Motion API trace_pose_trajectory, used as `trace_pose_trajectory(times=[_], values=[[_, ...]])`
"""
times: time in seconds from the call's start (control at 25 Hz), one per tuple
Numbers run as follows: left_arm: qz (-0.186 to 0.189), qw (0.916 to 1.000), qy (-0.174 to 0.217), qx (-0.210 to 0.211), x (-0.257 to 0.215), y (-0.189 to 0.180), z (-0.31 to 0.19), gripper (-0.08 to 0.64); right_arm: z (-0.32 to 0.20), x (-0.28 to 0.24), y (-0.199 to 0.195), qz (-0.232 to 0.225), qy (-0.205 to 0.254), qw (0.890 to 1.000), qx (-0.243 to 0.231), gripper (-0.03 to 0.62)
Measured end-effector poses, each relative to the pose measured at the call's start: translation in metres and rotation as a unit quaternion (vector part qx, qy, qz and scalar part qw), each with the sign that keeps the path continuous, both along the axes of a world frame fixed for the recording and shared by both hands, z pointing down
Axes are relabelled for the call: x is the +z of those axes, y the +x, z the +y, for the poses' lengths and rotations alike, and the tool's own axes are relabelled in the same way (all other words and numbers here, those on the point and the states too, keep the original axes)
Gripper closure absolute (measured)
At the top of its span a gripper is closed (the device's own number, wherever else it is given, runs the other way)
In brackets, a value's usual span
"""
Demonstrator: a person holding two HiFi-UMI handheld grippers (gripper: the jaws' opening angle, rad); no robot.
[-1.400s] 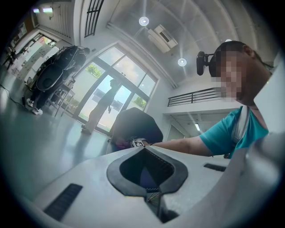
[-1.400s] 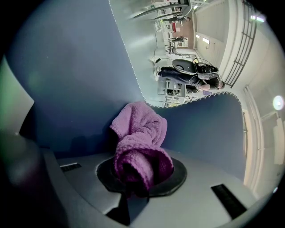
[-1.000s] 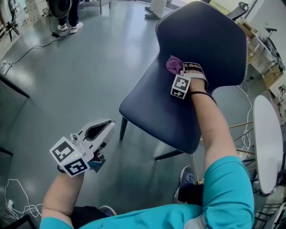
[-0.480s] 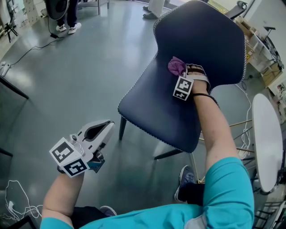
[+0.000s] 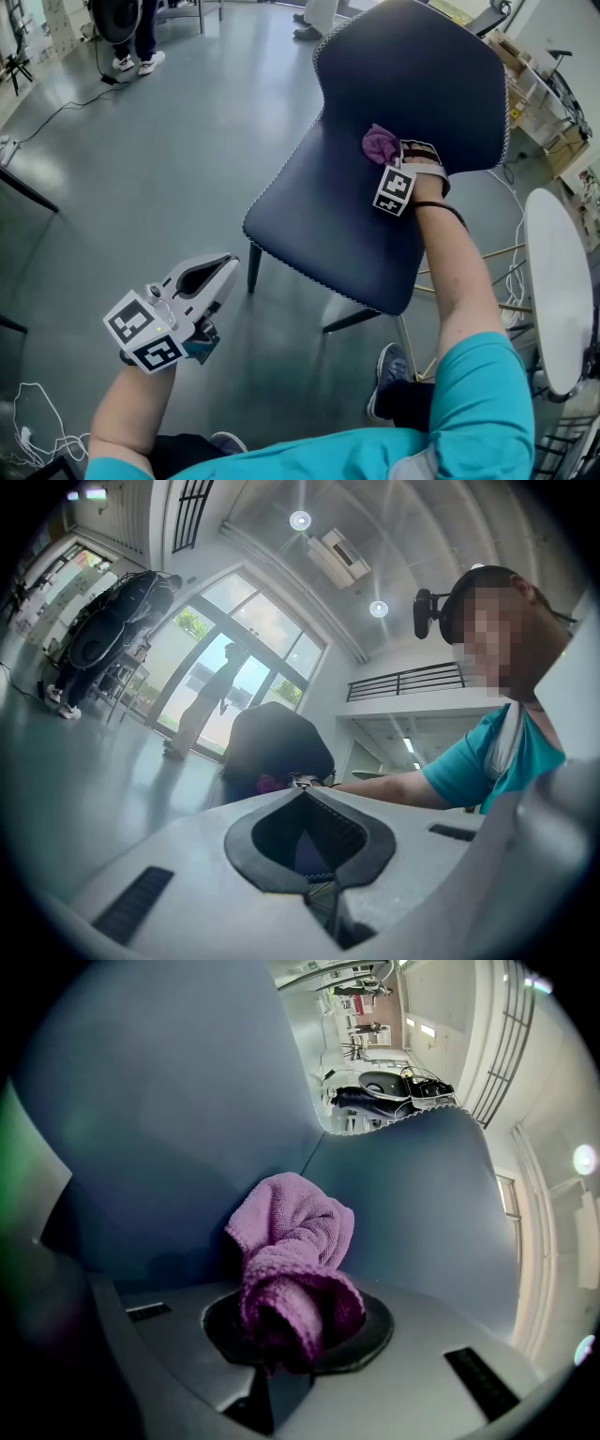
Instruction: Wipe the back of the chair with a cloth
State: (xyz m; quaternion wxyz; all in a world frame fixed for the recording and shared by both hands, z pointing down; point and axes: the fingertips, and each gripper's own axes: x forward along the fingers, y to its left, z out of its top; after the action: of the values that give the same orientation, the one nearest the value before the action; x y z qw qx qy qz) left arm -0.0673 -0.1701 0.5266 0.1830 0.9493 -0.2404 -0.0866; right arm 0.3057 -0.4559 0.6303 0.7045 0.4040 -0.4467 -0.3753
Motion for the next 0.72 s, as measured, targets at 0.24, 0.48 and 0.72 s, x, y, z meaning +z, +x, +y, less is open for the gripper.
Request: trace_pose_trajectory(times=[0.24, 0.48, 0.72], values=[[-0.001, 1.0, 0.001, 0.003, -0.001, 0.003, 0.004, 0.557, 0.013, 0.001, 0.022, 0.0, 0.0, 1.0, 0.016, 0.535], [-0.002, 1.0, 0.003, 0.008, -0.006, 0.009, 0.01, 0.557, 0.026, -0.002, 0.04, 0.001, -0.001, 1.0, 0.027, 0.535], [-0.004, 0.9999, 0.004, 0.01, -0.006, 0.012, 0.014, 0.557, 0.037, 0.0, 0.058, 0.001, -0.002, 0.999, 0.039, 0.535]])
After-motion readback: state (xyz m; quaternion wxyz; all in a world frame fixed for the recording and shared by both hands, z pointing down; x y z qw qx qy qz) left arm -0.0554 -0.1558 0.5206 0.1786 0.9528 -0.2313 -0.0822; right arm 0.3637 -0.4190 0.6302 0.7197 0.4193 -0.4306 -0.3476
